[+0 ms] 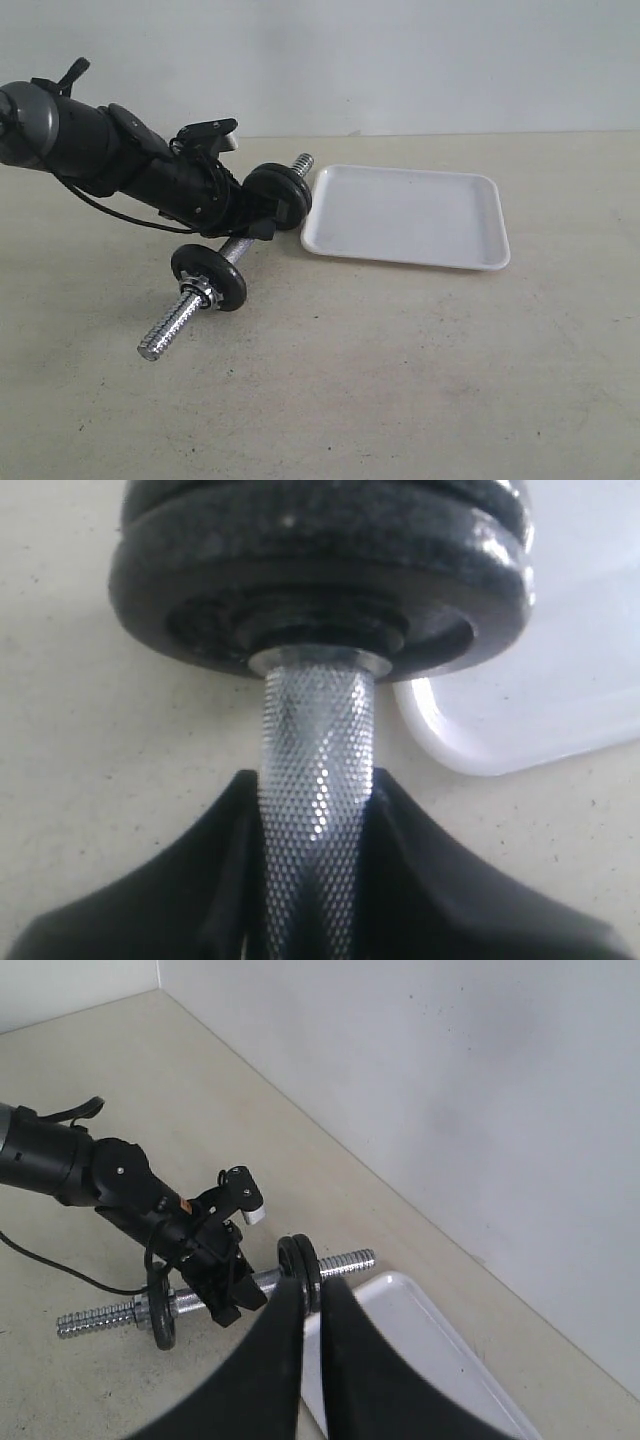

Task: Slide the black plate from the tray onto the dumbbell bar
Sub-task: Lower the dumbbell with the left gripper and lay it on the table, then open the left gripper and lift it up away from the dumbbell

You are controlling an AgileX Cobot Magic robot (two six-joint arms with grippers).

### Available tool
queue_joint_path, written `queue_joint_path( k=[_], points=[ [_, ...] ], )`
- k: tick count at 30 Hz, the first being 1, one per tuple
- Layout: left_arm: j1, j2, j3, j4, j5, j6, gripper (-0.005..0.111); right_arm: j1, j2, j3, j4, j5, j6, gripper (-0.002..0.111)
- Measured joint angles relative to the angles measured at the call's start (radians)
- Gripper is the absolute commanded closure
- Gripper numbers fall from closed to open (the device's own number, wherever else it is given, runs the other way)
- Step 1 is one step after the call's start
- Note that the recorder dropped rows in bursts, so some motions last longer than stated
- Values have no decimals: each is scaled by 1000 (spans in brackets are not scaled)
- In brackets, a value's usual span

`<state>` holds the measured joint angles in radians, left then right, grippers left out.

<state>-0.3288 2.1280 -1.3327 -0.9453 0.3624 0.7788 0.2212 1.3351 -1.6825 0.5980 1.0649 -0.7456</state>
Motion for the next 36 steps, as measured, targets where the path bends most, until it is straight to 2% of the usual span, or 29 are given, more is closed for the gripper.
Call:
queue_joint_path(
  k=[17,20,24,26,36],
  points=[
    [0,11,-10,-12,-5,29,102,0,0,0,2,0,2,104],
    [0,11,-10,-13,-5,29,96,0,0,0,2,0,2,104],
    [0,11,-10,-13,-5,29,78,0,0,0,2,0,3,104],
    [0,11,-10,-13,-5,31,73,0,0,0,2,0,3,104],
    [0,-60,-40,-52,-53,33,72,0,0,0,4,0,7,104]
  ],
)
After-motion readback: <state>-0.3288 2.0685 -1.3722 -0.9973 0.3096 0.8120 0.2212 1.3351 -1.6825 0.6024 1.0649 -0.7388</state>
